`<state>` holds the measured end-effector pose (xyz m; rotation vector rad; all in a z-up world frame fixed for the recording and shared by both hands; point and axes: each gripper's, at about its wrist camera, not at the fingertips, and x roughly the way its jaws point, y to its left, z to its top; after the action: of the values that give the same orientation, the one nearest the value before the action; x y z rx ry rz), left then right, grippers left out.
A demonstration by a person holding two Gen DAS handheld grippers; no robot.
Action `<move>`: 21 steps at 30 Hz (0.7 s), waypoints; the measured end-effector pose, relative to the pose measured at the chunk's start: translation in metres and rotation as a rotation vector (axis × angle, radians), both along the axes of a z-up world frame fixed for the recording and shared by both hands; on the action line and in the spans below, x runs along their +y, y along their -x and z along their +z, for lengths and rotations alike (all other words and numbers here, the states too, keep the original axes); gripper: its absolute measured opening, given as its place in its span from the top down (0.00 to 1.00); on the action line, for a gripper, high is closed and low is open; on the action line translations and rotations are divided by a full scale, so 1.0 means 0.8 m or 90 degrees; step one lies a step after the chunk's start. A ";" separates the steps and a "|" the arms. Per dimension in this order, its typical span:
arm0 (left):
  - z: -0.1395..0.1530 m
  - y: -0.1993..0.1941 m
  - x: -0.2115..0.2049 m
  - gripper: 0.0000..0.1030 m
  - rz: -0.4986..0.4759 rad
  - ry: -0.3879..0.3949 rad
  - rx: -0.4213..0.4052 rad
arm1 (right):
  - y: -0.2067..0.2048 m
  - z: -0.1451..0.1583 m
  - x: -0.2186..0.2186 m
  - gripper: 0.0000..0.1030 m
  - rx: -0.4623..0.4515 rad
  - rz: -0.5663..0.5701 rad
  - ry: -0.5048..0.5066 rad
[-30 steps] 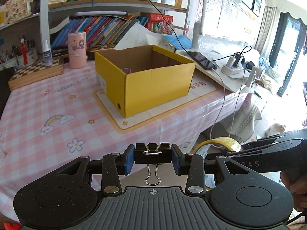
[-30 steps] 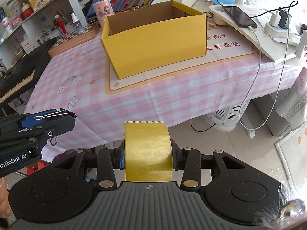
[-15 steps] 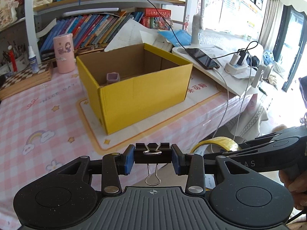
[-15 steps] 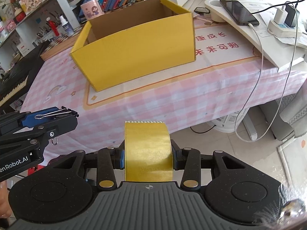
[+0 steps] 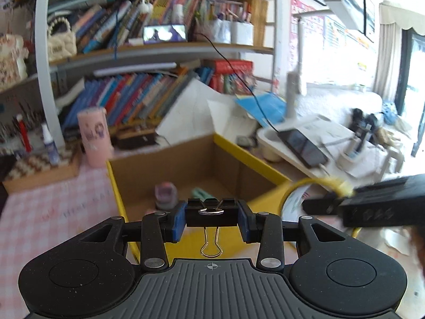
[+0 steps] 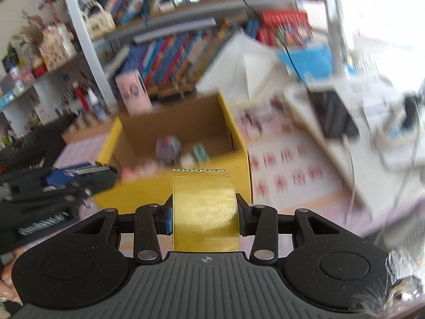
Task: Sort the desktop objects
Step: 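Carry the binder clip and tape roll with both tools over the yellow box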
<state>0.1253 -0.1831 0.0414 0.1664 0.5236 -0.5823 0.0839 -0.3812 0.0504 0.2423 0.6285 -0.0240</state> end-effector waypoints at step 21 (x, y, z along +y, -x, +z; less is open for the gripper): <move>-0.082 -0.143 -0.043 0.63 0.119 -0.171 0.067 | -0.200 -0.044 0.015 0.64 0.032 0.146 0.117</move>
<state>0.2395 -0.2173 -0.0239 0.3394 0.7108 -0.3383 0.2439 -0.3692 0.0151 -0.0098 0.6969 0.1328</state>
